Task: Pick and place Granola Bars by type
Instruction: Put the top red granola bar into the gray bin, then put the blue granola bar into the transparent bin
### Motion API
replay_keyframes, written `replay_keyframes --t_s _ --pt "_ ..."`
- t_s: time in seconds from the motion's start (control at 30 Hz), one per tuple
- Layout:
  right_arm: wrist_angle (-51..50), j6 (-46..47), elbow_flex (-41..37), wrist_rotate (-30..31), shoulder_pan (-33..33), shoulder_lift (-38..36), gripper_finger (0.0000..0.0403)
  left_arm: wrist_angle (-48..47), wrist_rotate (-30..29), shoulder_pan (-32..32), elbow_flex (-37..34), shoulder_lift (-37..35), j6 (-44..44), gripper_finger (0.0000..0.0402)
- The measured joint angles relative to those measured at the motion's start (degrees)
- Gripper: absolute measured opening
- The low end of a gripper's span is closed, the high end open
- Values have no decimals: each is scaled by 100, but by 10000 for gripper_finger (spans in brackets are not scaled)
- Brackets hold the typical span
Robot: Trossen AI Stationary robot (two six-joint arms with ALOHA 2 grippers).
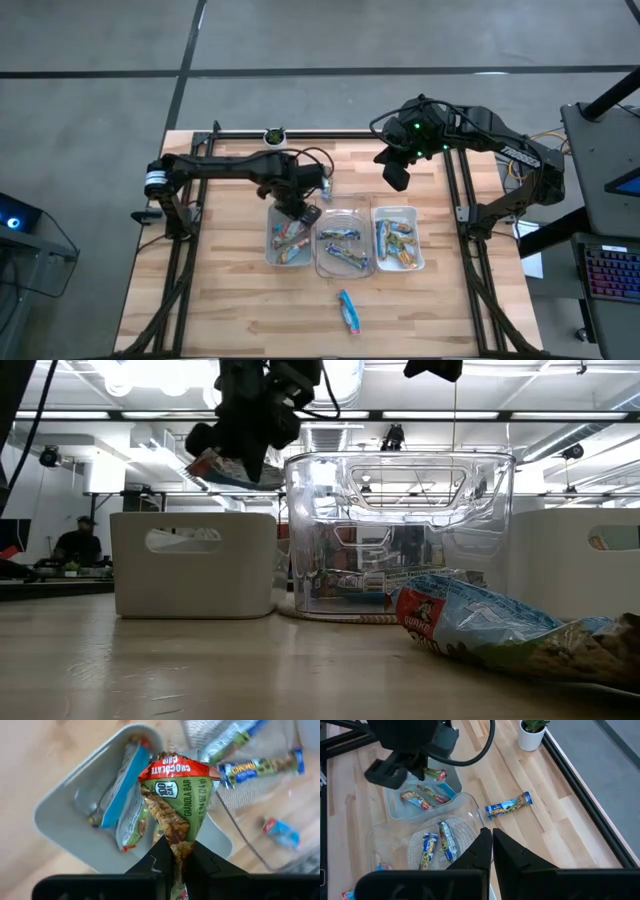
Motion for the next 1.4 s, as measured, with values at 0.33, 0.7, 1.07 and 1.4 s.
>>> replay_keyframes --t_s 0.33,0.7,1.07,1.4 --pt "-2 -58 0 0 -2 0 8 135 -58 -229 -602 0 -1856 14" --pt "-1 -405 0 -7 -2 0 8 357 -13 -389 -818 2 -2831 29" --pt "-4 -637 0 -13 -7 0 8 361 61 -381 -818 11 -2681 109" --pt "1 -664 0 -15 -4 0 8 331 -251 -364 -587 -144 -1283 9"
